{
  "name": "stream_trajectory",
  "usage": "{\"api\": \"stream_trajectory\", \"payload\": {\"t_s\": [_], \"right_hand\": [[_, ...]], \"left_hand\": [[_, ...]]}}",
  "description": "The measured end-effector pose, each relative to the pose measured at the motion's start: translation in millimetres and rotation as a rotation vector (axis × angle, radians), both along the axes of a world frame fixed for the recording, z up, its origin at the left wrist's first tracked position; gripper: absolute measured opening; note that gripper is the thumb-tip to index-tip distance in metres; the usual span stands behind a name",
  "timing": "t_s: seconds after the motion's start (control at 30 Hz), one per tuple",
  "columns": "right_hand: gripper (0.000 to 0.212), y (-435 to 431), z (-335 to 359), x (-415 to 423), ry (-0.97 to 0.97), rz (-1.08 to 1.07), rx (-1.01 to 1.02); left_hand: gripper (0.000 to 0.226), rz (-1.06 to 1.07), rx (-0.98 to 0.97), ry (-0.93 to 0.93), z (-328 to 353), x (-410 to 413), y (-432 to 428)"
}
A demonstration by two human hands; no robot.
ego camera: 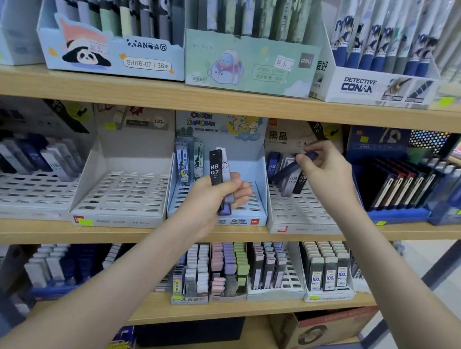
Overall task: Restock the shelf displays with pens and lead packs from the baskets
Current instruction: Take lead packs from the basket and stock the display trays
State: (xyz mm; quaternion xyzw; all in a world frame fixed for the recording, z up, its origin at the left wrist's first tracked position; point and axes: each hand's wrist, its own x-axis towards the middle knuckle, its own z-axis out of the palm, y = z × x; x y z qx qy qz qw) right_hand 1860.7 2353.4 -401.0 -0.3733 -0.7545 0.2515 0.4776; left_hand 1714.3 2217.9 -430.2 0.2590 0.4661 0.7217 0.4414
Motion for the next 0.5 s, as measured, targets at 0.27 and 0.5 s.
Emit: {"api": "stream_trajectory", "payload": {"t_s": [0.27, 0.5], "right_hand": [[0.021, 7.6, -7.3, -22.0, -0.291, 0.030, 0.193], [0.025, 18.9, -2.1, -17.8, -0.284, -0.001, -0.015]], "left_hand": [[0.014, -0.014, 0.023, -0.030, -2.9, -5.7, 0.6], [0.012, -0.025, 0.049, -0.023, 0.3, -8.0, 0.2]]}}
